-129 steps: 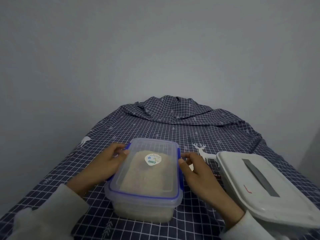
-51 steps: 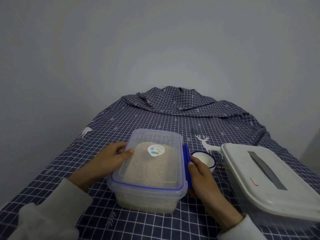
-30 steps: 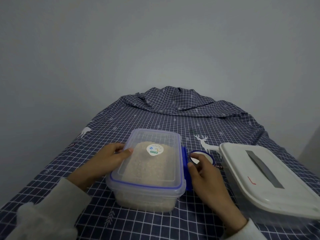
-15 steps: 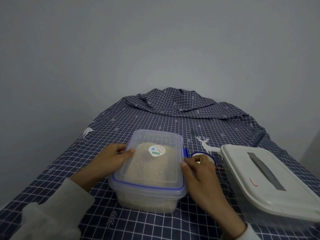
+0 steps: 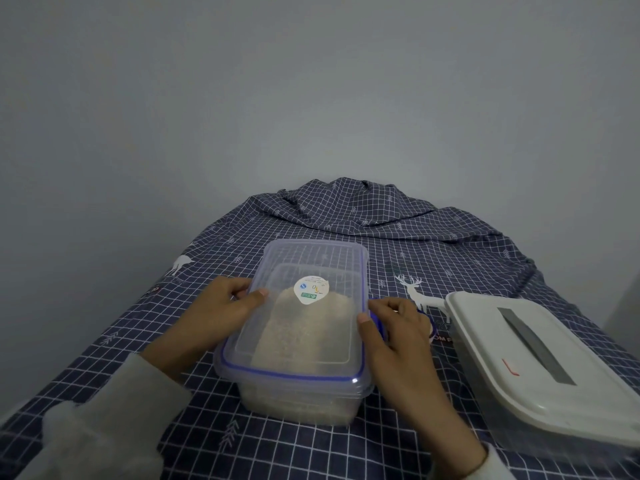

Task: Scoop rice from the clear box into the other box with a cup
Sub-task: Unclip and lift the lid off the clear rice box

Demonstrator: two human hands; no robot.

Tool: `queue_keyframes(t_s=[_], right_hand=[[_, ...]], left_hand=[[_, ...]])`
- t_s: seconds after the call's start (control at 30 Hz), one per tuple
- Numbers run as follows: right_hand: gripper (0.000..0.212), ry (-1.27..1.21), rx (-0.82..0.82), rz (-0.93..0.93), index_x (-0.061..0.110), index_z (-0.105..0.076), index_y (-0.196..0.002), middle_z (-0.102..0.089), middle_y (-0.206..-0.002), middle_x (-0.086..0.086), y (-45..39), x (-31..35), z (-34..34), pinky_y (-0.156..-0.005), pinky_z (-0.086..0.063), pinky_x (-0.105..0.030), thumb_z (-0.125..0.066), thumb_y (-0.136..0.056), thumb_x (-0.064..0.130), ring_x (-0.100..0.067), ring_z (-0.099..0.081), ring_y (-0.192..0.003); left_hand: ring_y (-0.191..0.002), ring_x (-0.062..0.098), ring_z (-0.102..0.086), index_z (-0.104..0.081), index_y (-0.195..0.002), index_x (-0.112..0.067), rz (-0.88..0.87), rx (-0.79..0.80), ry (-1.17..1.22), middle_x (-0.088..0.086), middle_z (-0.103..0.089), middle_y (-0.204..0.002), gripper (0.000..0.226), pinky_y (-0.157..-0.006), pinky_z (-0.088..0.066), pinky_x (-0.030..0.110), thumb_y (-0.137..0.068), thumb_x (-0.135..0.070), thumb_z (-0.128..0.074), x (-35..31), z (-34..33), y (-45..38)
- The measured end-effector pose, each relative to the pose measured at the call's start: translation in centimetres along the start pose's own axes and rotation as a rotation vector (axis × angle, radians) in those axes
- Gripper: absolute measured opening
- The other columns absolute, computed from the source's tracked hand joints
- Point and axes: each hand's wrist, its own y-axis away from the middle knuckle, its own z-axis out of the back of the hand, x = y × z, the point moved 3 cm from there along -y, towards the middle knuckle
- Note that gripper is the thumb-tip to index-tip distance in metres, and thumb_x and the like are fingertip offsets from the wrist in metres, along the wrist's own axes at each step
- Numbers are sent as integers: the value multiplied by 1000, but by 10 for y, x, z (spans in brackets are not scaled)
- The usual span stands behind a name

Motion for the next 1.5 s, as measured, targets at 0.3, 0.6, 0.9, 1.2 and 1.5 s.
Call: queue_keyframes(t_s=[0.3,0.6,0.9,1.2,1.5], right_hand=[[40,30,8,58,23,-61,-122,-44,-118,13,4,31,-14,-103,-31,-32,-45,-93,44,-7,-34,-112],[39,53,111,165,22,-60,-107,-41,-117,9,17,70,-47,-102,-37,-38,-40,-91,51,-13,-39,-115],[24,-102,224,275,30,-56,-118,-36,-115,12,42,117,-85,-101,-43,-35,-50,-96,38,-8,-40,-113],[20,-215,354,285,37,-51,-113,-34,-112,14,71,138,-128,-99,-47,-27,-53,-97,24,-5,-48,-107],[39,-166,437,193,23,-46,-133,-35,-127,6,79,128,-166,-99,-35,-10,-54,-95,24,-7,-43,-119]], left_hand=[[-73,6,-70,-69,-102,-30,-17,-67,64,-5,-74,-84,18,-56,-51,15,-93,-23,-54,0,33,21],[-75,6,-70,-71,-106,-21,-9,-164,27,-8,-75,-87,22,-62,-51,16,-95,-20,-52,14,80,58],[-69,4,-67,-69,-101,-25,-12,-286,-38,0,-73,-87,21,-51,-45,7,-96,-19,-50,31,133,106],[-71,4,-67,-71,-95,-25,74,-314,-123,-7,-73,-86,23,-58,-46,14,-97,-19,-48,76,157,136],[-78,43,-64,-71,-89,-3,149,-278,-188,28,-68,-85,31,-69,-51,41,-98,-17,-45,125,156,126]])
